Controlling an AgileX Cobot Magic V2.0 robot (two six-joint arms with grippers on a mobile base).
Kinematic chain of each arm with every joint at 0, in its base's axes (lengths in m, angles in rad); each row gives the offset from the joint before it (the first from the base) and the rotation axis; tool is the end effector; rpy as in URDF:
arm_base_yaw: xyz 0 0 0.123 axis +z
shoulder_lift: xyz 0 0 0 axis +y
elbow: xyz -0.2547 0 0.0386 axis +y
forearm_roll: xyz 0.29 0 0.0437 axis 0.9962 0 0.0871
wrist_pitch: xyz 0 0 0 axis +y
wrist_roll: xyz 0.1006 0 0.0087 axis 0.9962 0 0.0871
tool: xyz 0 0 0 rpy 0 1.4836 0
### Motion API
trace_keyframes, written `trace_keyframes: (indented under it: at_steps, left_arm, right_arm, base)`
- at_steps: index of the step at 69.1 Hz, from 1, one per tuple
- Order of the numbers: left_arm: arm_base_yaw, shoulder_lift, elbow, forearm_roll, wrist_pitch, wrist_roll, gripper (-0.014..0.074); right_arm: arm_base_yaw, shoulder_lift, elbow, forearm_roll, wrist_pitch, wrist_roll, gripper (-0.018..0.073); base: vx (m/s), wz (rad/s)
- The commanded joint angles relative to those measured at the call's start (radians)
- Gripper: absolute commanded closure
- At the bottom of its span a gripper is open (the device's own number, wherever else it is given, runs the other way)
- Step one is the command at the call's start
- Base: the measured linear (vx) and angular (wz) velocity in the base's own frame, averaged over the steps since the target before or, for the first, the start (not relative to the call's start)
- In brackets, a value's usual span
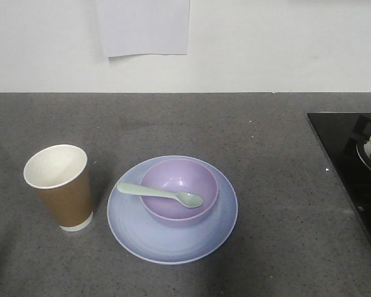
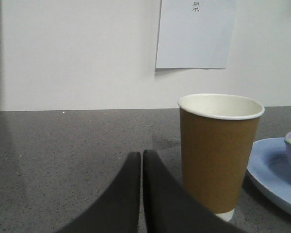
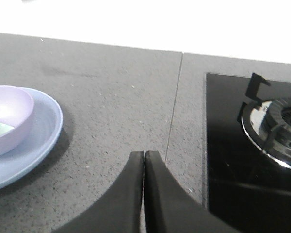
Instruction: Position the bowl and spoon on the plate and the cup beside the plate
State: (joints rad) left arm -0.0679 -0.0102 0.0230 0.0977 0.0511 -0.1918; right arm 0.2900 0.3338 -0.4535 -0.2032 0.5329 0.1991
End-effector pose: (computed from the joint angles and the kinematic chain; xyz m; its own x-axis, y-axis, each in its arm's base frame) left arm 0.1361 -0.0087 0.2013 0.0175 -0.0955 -0.9953 0.0648 0.9934 -0.0942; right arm 0.1468 0.0330 0.2895 -0.3031 -0.0661 -0.9507 -0.1840 0.9829 -0.0097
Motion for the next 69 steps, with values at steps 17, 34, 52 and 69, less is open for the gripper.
trace_keyframes:
  at_steps: [17, 34, 52, 69]
  left_arm:
    - [0.000, -0.014, -0.017, -0.009, -0.078, -0.001, 0.0603]
    - [0.000, -0.014, -0.017, -0.009, -0.078, -0.001, 0.0603]
    - [0.000, -0.014, -0.017, -0.009, -0.078, -0.001, 0.0603]
    - [0.000, -0.014, -0.017, -0.009, -0.078, -0.001, 0.0603]
  right_arm:
    - [-0.140, -0.144, 0.140, 0.131, -0.257, -0.163, 0.0570]
    - [-0.205, -0.277, 0.278, 0.180, -0.377, -0.199, 0.0570]
    - [-0.205, -0.353, 0.457, 0.179, -0.635, -0.183, 0.0570]
    - [-0.205, -0.353, 0.492, 0.187, -0.672, -0.173, 0.0570]
  base:
    - [0.00, 0.00]
    - [0.00, 0.00]
    - [0.00, 0.00]
    - [0.00, 0.00]
